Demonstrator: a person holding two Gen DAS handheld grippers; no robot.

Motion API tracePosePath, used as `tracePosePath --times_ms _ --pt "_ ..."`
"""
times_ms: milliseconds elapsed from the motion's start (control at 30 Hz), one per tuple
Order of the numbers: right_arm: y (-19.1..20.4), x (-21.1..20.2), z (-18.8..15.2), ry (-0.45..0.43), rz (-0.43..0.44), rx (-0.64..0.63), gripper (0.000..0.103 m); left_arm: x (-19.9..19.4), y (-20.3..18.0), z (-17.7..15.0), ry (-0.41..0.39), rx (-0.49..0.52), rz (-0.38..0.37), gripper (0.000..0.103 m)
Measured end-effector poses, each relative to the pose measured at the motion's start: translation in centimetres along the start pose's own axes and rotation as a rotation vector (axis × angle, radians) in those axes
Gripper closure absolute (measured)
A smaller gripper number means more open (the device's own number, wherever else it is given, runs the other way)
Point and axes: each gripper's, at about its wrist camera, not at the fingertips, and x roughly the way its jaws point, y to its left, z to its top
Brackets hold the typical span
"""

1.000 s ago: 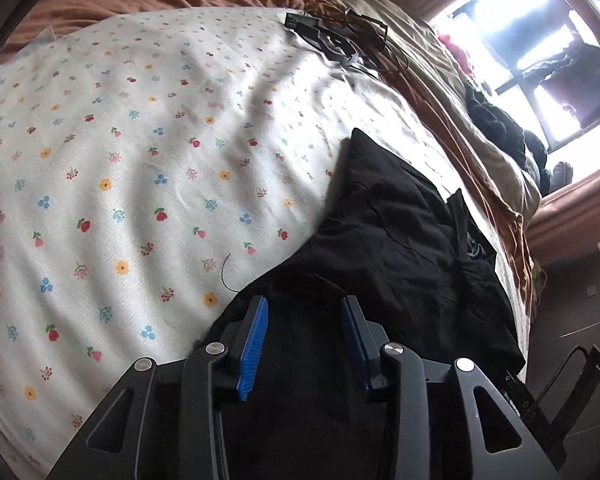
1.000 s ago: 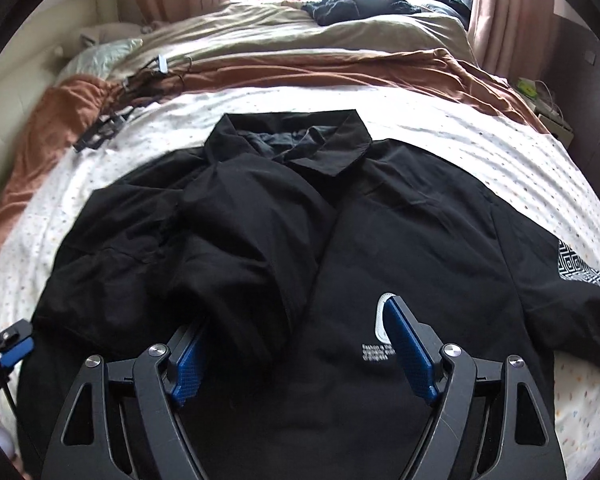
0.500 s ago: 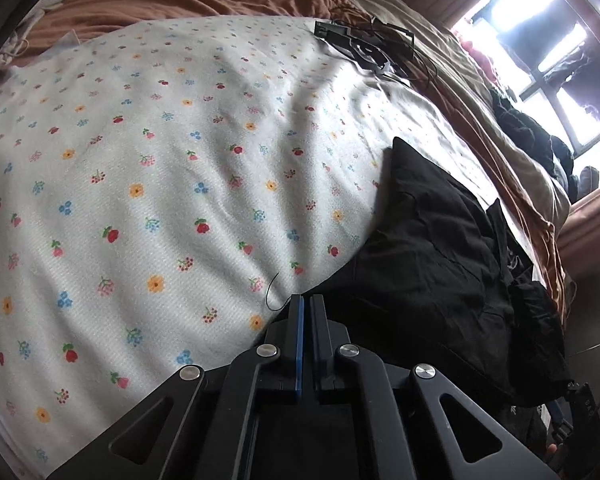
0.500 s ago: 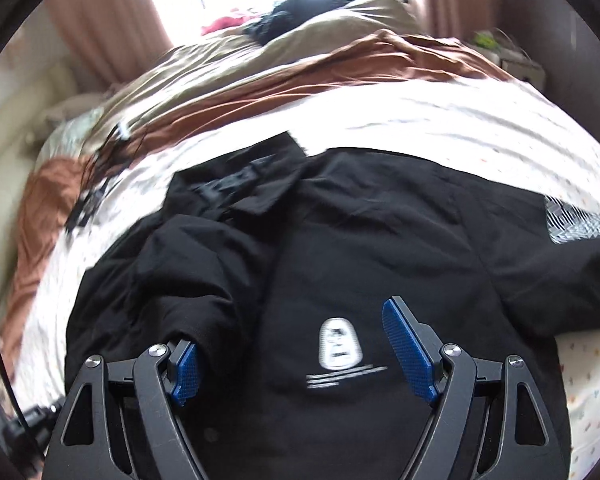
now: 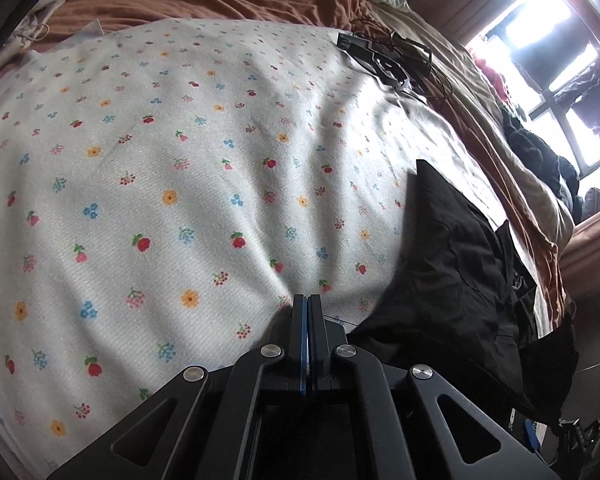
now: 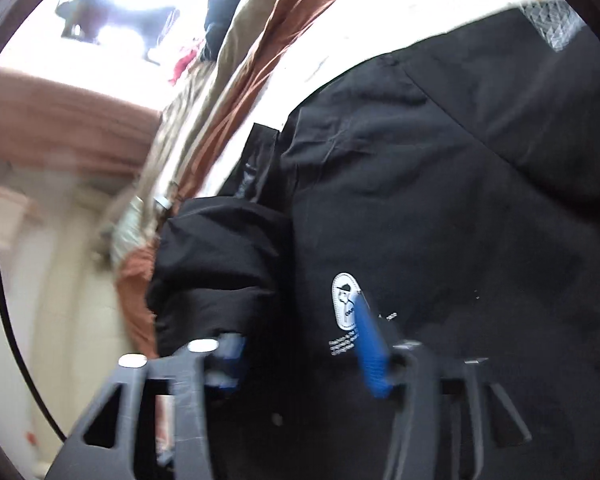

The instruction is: Fold large clothes

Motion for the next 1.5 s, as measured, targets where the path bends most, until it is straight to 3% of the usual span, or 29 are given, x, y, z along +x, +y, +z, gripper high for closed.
tracePosePath --times_ms 33,67,133,267,467,533,567,600,633,733,833,1033,1133,1333,1500 --pt "-0.4 0.2 0.0 0.004 0.05 0.038 0.09 0.0 -0.2 -0.1 -0.001 0.01 0.007 0.101" --pt "-0.8 0.3 -0.1 0.008 0.095 0.07 0.091 0.1 -0.3 -0.1 -0.004 0.019 0.013 0.101" --pt "-1.5 1.2 -0.5 0.032 0.199 0.155 0.092 0.0 -0.4 -0.1 -0.008 0.025 0.02 0.101" --pt "-1.7 3.3 -1.8 0.101 0.323 0.261 0.093 -0.8 -0.5 0.2 -0.013 0.004 0.027 0.101" --pt "-2.0 7.9 -4.9 0.232 0.543 0.487 0.093 -3.7 -1.7 0.8 -0.109 0.04 0.01 0.1" --pt "-1.3 8.1 -5.1 0.23 0.47 0.433 0.093 -4.4 -2.6 0.7 -0.135 0.075 -0.003 0.1" --pt "-0.3 7.8 -4.8 0.218 0.369 0.351 0.092 -4.5 -3.1 0.5 -0.138 0.097 -0.017 0.1" --pt "0.8 7.3 -4.5 0.201 0.268 0.269 0.085 -4.3 -3.8 0.3 -0.13 0.124 -0.035 0.1" --pt "2.2 6.7 -4.2 0.183 0.172 0.181 0.067 -4.0 -4.3 0.0 -0.119 0.144 -0.046 0.1" --pt "7.3 4.9 -4.1 0.082 -0.083 -0.1 0.028 -2.7 -5.7 -1.0 -0.083 0.194 -0.061 0.1" --pt "11.1 4.0 -5.1 0.028 -0.243 -0.286 0.023 -1.9 -6.1 -1.5 -0.054 0.206 -0.064 0.1" --pt "14.2 2.6 -6.8 0.013 -0.329 -0.513 0.023 -2.2 -5.4 -1.2 -0.056 0.186 -0.063 0.1" --pt "15.5 3.5 -7.4 0.024 -0.25 -0.543 0.023 -2.0 -5.3 -1.2 -0.041 0.171 -0.073 0.1" --pt "17.1 5.4 -10.0 0.045 -0.201 -0.659 0.023 -1.9 -5.1 -1.1 -0.034 0.153 -0.094 0.1" --pt "16.0 9.4 -10.4 0.089 -0.304 -0.697 0.023 -1.8 -3.9 -0.7 -0.022 0.101 -0.089 0.1"
